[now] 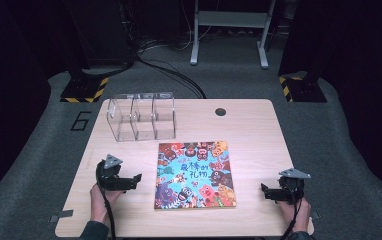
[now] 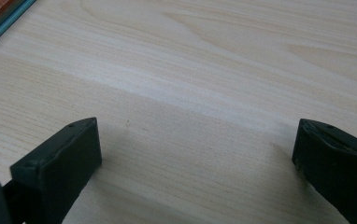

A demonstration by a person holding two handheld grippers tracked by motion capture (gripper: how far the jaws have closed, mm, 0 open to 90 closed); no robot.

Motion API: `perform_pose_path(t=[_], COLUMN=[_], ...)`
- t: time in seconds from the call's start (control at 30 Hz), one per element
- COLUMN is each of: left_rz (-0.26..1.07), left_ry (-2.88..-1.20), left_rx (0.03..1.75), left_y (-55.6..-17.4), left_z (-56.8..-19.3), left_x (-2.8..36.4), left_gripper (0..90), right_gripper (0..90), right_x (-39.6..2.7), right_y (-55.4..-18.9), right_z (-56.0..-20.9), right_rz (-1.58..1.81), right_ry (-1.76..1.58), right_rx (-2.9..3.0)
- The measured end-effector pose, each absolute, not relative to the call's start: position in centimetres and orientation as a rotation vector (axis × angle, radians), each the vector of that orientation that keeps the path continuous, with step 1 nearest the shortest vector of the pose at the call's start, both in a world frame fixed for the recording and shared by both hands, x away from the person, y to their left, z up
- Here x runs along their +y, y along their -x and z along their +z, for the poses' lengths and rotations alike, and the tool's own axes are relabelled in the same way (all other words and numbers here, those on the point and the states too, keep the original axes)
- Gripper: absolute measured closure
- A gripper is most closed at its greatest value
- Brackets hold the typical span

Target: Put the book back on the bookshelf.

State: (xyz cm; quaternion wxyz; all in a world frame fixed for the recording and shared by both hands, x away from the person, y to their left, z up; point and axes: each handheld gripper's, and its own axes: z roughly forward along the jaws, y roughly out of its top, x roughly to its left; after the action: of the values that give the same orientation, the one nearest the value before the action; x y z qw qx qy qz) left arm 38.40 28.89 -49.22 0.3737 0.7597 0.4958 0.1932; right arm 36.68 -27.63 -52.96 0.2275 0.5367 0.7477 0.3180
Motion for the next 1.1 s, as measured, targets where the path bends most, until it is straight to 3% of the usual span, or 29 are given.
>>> perform_pose_path(t=[0.53, 1.1], left_rz=[0.346, 0.273], left_ry=[-2.050, -2.148], left_rx=[1.158, 1.088], left_y=[-40.6, -40.9], left_z=[-50.4, -51.6], left_x=[23.5, 21.3], left_gripper=[0.0, 13.8], right_gripper=[0.9, 0.9], right_x=[-27.6, -27.6], right_y=[-36.7, -36.7], right_z=[-53.0, -53.0], right_rz=[0.876, 0.877], right_ry=[-1.479, -1.479], right_rx=[2.060, 2.059])
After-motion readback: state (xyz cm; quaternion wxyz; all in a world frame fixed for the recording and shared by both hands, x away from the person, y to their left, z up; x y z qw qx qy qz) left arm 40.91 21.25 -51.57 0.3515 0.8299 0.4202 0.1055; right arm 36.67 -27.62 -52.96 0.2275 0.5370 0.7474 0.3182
